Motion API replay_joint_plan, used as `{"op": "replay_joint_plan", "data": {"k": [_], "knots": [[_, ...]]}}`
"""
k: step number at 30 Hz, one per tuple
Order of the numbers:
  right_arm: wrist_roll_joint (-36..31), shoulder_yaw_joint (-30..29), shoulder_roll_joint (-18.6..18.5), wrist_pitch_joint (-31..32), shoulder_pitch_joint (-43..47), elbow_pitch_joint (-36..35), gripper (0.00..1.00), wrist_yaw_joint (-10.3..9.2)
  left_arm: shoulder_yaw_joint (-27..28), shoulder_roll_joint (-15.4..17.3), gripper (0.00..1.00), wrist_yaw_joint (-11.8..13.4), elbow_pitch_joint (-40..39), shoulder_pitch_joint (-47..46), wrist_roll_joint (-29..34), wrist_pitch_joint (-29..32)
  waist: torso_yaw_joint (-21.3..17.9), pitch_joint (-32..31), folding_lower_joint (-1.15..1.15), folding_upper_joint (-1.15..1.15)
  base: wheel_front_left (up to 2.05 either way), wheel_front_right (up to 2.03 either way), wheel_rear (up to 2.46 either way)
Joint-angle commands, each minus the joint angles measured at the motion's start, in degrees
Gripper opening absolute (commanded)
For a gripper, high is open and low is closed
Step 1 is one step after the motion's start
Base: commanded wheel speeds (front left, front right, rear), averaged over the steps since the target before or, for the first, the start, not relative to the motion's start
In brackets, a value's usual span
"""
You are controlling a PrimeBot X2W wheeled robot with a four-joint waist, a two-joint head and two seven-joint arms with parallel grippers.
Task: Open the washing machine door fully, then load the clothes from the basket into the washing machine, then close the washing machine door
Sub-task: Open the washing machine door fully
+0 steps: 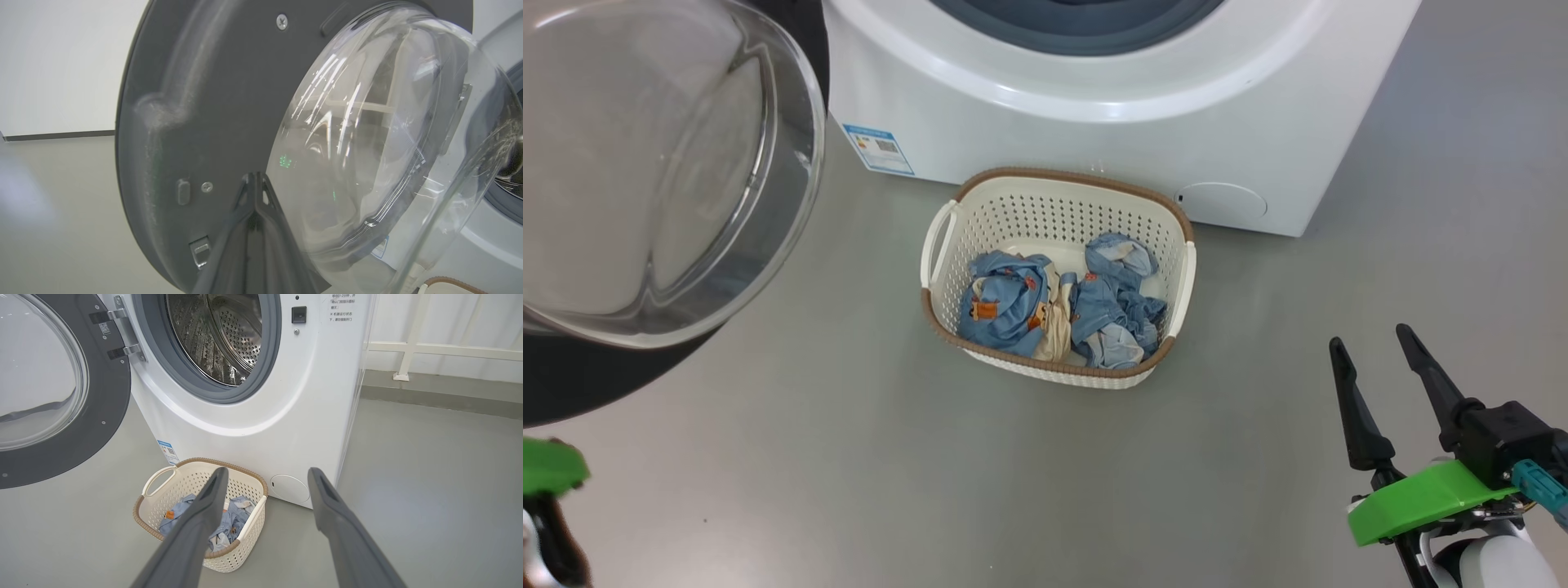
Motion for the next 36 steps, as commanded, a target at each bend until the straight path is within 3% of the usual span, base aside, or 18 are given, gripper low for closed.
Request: {"op": "replay_joint_plan", "data": {"k": [1, 8, 15, 23, 24, 25, 28, 29, 31, 36], "knots": [[0.20, 1.63, 0.28, -0.51, -0.10, -1.06, 1.00, 0.09, 2.57, 1.94, 0.00, 0.54, -3.02, 1.32, 1.26, -0.29, 0.02, -0.87, 0.00, 0.00, 0.00, 0.00, 0.00], [0.28, 2.81, 0.76, -0.92, 0.71, 0.27, 1.00, 0.09, 1.89, -2.14, 0.00, 0.53, -12.71, 9.57, 5.38, -0.29, -0.71, -3.98, 0.00, 0.00, 0.00, 0.00, 0.00], [0.50, 3.91, 1.20, -1.51, 1.66, 1.34, 1.00, 0.09, -3.33, -5.40, 0.00, -0.14, -19.69, 16.37, 7.49, 0.92, -2.14, -6.88, 0.00, 0.00, 0.00, 0.00, 0.00], [0.64, 5.31, 1.56, -2.29, 3.04, 1.32, 1.00, 0.09, -7.31, -5.25, 0.00, -0.52, -25.97, 20.90, 9.45, 4.48, -5.73, -10.03, 0.00, 0.00, 0.00, 0.00, 0.00], [0.66, 5.41, 1.59, -2.39, 3.24, 1.29, 1.00, 0.09, -8.04, -5.26, 0.04, -0.63, -26.33, 21.29, 9.85, 4.85, -6.19, -10.36, 0.00, 0.00, 0.00, 0.00, 0.00], [0.70, 5.51, 1.62, -2.44, 3.43, 1.24, 1.00, 0.09, -8.73, -5.35, 0.20, -0.78, -26.66, 21.56, 10.10, 5.18, -6.64, -10.64, 0.00, 0.00, 0.00, 0.00, 0.00], [0.87, 6.00, 1.71, -2.64, 3.85, 0.90, 1.00, 0.09, -10.39, -5.52, 0.49, -1.35, -26.93, 21.95, 10.36, 6.16, -8.10, -11.32, 0.00, 0.00, 0.00, 0.00, 0.00], [0.90, 6.13, 1.73, -2.68, 3.97, 0.73, 1.00, 0.09, -10.97, -5.72, 0.73, -1.49, -26.88, 22.06, 10.41, 6.42, -8.59, -11.52, 0.00, 0.00, 0.00, 0.00, 0.00], [1.00, 6.31, 1.77, -2.80, 4.15, 0.36, 1.00, 0.09, -11.94, -5.98, 0.99, -1.80, -26.55, 22.13, 10.45, 6.81, -9.56, -11.83, 0.00, 0.00, 0.00, 0.00, 0.00], [1.17, 6.71, 1.84, -2.73, 4.83, -0.64, 1.00, 0.09, -14.02, -6.41, 1.00, -2.45, -25.11, 22.10, 10.79, 7.29, -11.83, -12.78, 0.00, 0.00, 0.00, 0.00, 0.00]]}}
